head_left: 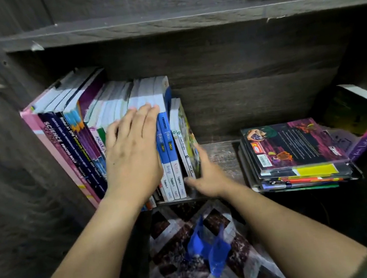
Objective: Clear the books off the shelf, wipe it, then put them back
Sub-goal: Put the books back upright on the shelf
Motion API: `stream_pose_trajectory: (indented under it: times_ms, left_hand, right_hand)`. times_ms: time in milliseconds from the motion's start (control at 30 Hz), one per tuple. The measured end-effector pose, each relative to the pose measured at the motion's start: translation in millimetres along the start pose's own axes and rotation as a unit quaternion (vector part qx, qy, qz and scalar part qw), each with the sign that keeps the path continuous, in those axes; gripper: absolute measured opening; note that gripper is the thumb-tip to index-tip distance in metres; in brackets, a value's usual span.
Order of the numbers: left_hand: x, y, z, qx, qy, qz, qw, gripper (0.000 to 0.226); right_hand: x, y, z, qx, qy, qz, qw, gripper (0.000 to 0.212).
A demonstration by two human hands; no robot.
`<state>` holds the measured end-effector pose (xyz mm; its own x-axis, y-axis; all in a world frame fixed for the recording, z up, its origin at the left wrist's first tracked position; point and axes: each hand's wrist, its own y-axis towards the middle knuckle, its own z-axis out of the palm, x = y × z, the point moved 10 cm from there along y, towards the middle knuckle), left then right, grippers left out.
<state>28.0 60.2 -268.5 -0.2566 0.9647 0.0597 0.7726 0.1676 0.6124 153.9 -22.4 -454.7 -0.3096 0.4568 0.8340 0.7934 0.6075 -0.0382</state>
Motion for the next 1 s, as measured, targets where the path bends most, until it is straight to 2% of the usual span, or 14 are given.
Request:
stream_pose_trajectory:
  times_ms: [67,200,300,500,567,667,733,800,867,933,1000]
  left_hand:
    - [0.4,0.1,0.2,-0.007,-0.009,-0.006,1.0,0.077]
    - [-1.0,-1.0,-0.5,-0.023,-0.025,-0.005,0.999,0.072]
    - [-1.4,-2.6,0.9,-0.029,-0.022,-0.011,0.999,0.07]
    - [-1.6,-4.1,7.4,-0.025,0.01,-0.023,0.999,0.072]
    - [-2.0,-3.7,7.5,-0.017,0.022,-0.025,0.999,0.069]
    - [-2.6,-2.7,6.1,-0.006,0.035,-0.03,0.999,0.068]
    - [-4.5,-2.7,5.6,-0.002,0.039,-0.029,0.999,0.068]
    - [-5.7,-2.7,4.2,-0.004,0.037,-0.029,0.999,0.069]
    - [-6.1,-2.4,2.9,-0.005,0.034,-0.032,0.999,0.07]
    - [-6.7,-1.1,2.0,-0.008,0.032,-0.034,0.999,0.071]
    - [-7.5,-0.3,1.7,-0.012,0.029,-0.038,0.999,0.071]
  right_hand:
    - [-18.4,6.6,14.8,0.017,-0.009,0.041,0.999,0.104]
    - [-19.1,19.1,24.9,0.031,-0.033,0.026,0.999,0.091]
    - [-18.2,25.6,22.9,0.027,-0.054,0.02,0.998,0.09]
    - [-16.3,25.1,12.2,0.046,-0.19,0.064,0.979,0.092]
    - [-8.6,19.6,5.7,0.039,-0.269,0.045,0.961,0.079]
    - [15.0,-1.8,-8.8,0.012,-0.328,-0.037,0.944,0.048]
    - [30.0,-20.3,-25.8,-0.005,-0.359,-0.092,0.929,0.04]
    - [36.3,-37.6,-49.5,-0.024,-0.403,-0.121,0.907,0.042]
    - [28.0,-52.4,-80.3,-0.045,-0.437,-0.106,0.892,0.049]
    - [-0.2,-63.5,-113.9,-0.048,-0.489,-0.032,0.871,0.067]
    - [-34.8,-75.1,-147.5,-0.035,-0.507,0.066,0.859,0.094]
